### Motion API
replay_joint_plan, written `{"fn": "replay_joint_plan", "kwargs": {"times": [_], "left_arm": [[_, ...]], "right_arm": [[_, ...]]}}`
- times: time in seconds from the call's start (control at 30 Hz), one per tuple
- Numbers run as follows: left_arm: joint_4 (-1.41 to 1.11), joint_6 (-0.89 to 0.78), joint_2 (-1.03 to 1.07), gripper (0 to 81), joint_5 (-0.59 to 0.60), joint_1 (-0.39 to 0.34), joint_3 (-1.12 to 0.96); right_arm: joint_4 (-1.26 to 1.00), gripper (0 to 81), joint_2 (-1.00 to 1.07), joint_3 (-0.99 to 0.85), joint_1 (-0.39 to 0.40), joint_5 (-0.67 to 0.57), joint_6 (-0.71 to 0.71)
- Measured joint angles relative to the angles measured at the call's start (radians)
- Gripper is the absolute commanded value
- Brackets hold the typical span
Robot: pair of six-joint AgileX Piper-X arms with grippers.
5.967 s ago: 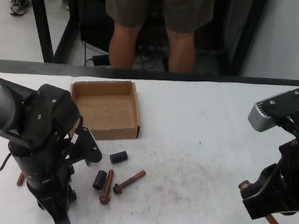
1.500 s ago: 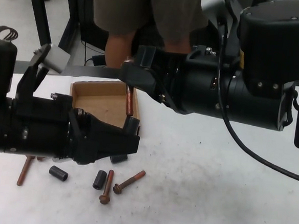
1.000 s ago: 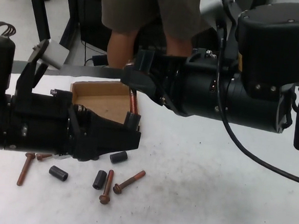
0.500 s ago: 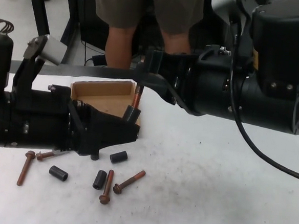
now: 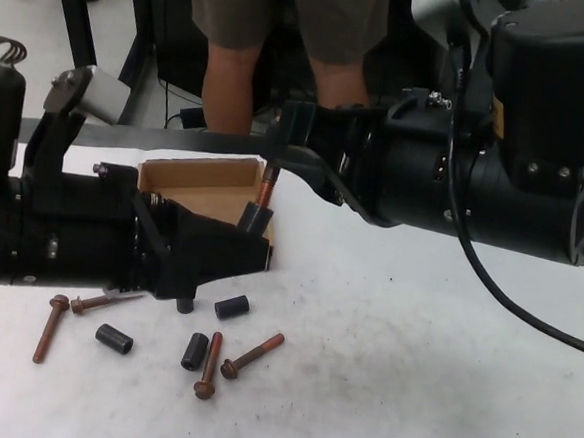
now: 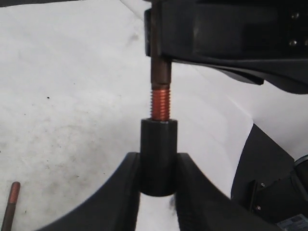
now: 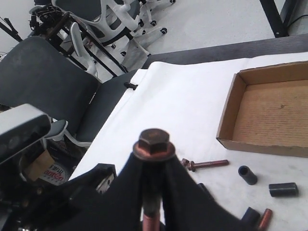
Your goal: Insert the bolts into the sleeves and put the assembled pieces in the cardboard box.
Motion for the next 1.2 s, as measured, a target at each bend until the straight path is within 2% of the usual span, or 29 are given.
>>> {"fn": "replay_joint_plan", "kwargs": {"times": [0.8,0.87,0.93,1.03,1.1,1.2], "left_arm": [[-0.069,-0.019,0.0,0.8,-0.034,0.0,0.0],[-0.069,-0.019,0.0,0.8,-0.034,0.0,0.0],[-0.069,-0.011,0.0,0.8,-0.038,0.0,0.0],[-0.069,-0.001,0.0,0.8,-0.067,0.002,0.0],[-0.069,0.0,0.0,0.8,-0.087,0.003,0.0],[-0.075,0.0,0.0,0.8,-0.103,0.003,0.0]], "right_arm": [[0.007,0.1,0.0,0.0,0.004,-0.051,-0.006],[0.007,4.6,0.0,0.0,0.004,-0.059,-0.026],[0.007,18.1,0.0,0.0,0.004,-0.064,-0.048],[0.009,44.6,0.0,0.0,0.004,-0.071,-0.068],[0.012,48.6,0.0,0.0,0.004,-0.084,-0.071],[0.017,45.8,0.0,0.0,0.004,-0.083,-0.072]]}}
